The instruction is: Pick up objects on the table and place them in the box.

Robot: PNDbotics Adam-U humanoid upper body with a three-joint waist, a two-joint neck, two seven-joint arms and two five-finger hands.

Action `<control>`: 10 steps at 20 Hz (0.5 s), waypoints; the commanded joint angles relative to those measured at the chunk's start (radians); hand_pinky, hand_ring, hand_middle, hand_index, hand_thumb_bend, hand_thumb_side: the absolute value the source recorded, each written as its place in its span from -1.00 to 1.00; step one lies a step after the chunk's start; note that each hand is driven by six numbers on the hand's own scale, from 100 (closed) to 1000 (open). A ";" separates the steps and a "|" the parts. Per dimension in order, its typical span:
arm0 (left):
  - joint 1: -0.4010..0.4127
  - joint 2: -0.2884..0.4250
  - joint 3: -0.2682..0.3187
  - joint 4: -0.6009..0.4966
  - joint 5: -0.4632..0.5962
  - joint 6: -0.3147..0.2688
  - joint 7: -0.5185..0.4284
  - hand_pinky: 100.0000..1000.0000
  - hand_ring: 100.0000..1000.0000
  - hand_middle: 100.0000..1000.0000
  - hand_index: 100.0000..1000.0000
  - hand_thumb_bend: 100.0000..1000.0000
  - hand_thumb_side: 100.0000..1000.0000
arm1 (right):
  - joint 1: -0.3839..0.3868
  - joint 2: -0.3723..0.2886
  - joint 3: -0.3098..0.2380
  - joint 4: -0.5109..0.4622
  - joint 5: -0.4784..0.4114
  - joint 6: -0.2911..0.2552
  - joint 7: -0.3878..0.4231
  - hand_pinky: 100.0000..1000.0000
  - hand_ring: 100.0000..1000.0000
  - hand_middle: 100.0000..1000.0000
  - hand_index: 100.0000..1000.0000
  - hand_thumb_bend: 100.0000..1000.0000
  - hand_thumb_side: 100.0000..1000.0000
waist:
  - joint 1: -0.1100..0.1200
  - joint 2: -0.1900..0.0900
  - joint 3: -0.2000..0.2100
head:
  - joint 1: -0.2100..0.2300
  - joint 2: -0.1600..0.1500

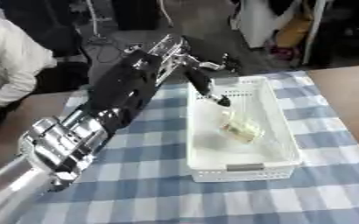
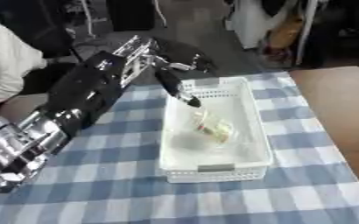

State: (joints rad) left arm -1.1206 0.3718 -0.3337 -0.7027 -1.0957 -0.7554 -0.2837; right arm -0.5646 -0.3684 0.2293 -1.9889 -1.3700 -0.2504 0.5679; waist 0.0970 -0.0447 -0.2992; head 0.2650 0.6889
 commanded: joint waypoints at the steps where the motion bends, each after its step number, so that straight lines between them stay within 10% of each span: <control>1: -0.010 0.059 0.021 -0.030 0.027 0.022 0.020 1.00 1.00 1.00 1.00 0.55 1.00 | -0.010 -0.008 -0.003 -0.011 0.001 0.001 -0.001 -0.77 -0.76 -0.59 -0.41 -1.00 0.95 | -0.004 -0.013 0.010 | 0.011 0.004; 4: 0.009 0.099 0.022 -0.053 0.044 0.048 0.032 1.00 1.00 1.00 1.00 0.54 1.00 | -0.001 -0.020 -0.001 -0.011 0.008 0.000 0.002 -0.78 -0.77 -0.59 -0.41 -1.00 0.95 | -0.003 -0.017 0.022 | 0.005 0.014; 10: 0.107 0.209 0.051 -0.163 0.146 0.136 0.098 1.00 0.90 0.96 1.00 -0.22 1.00 | 0.024 -0.047 0.003 -0.011 0.031 -0.005 0.011 -0.80 -0.78 -0.60 -0.40 -1.00 0.97 | -0.006 -0.020 0.056 | -0.001 0.022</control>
State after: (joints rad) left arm -0.9971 0.5279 -0.3004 -0.8277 -0.9779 -0.6402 -0.1996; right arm -0.5323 -0.3969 0.2345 -1.9890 -1.3456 -0.2551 0.5730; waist 0.0984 -0.0532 -0.2423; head 0.2637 0.7081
